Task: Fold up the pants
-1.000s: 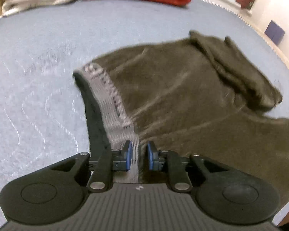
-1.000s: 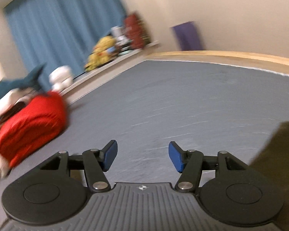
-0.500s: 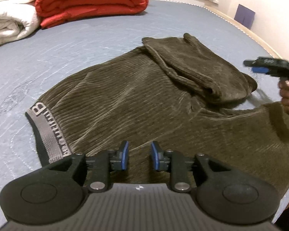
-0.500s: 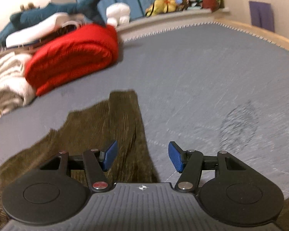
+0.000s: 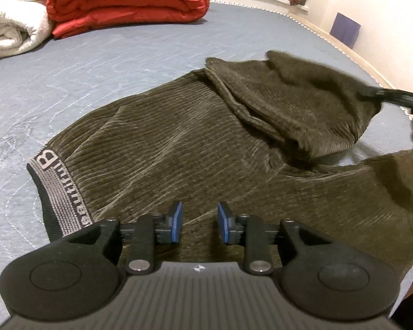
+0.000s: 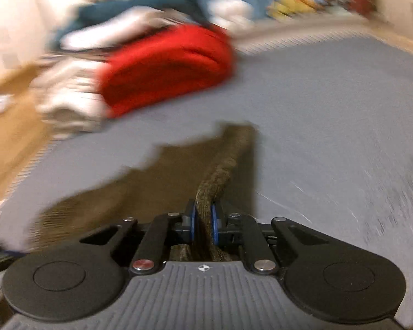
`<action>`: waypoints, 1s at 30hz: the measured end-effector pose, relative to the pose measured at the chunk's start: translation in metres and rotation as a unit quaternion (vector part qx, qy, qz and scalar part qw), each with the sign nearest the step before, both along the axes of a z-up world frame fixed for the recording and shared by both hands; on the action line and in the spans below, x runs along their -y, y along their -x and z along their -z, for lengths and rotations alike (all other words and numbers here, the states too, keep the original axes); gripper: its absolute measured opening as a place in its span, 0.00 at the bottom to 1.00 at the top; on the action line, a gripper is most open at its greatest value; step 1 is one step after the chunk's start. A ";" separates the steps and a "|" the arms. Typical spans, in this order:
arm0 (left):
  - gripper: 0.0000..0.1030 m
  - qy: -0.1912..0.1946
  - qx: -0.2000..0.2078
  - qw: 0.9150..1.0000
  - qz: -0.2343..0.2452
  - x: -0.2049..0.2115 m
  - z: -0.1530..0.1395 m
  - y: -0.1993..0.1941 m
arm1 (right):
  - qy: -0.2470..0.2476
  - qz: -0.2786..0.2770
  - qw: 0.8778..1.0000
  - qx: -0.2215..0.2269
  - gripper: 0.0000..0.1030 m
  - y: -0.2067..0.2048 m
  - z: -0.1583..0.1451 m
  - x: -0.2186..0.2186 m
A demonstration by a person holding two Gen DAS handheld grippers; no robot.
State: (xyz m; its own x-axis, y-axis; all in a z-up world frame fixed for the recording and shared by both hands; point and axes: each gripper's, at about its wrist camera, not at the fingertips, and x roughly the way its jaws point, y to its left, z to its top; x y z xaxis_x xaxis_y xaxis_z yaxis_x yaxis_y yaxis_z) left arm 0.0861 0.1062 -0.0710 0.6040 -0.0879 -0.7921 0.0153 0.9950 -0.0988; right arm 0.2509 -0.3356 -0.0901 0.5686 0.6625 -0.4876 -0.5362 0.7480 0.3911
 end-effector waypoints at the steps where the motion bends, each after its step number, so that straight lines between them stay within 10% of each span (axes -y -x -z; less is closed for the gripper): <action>1: 0.30 0.001 0.000 1.000 0.002 0.000 0.000 0.000 | -0.010 -0.048 0.999 0.017 0.11 0.011 -0.011 0.002; 6: 0.30 0.007 -0.003 1.000 0.006 0.002 0.002 -0.004 | 0.017 -0.266 0.963 -0.030 0.12 0.059 -0.014 -0.005; 9: 0.33 0.008 -0.002 1.000 0.010 0.005 0.001 -0.006 | 0.037 -0.234 0.971 -0.044 0.15 0.056 -0.001 0.000; 14: 0.38 0.005 0.000 1.000 0.017 0.010 0.002 -0.008 | -0.100 -0.071 0.989 -0.084 0.73 0.013 0.006 0.048; 27: 0.39 0.001 -0.010 1.000 0.012 0.013 0.009 -0.018 | -0.194 0.139 0.918 -0.317 0.68 -0.051 0.103 0.047; 30: 0.39 0.001 -0.013 1.000 0.010 0.014 0.010 -0.021 | -0.185 0.165 0.918 -0.311 0.41 -0.052 0.107 0.038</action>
State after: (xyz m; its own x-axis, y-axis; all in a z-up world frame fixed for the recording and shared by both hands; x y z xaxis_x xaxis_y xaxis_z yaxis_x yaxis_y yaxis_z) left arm 0.1075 0.0920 -0.0813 0.5814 -0.1024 -0.8071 0.0331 0.9942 -0.1023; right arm 0.3028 -0.3735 -0.1968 0.4559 0.6897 -0.5625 0.1086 0.5842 0.8043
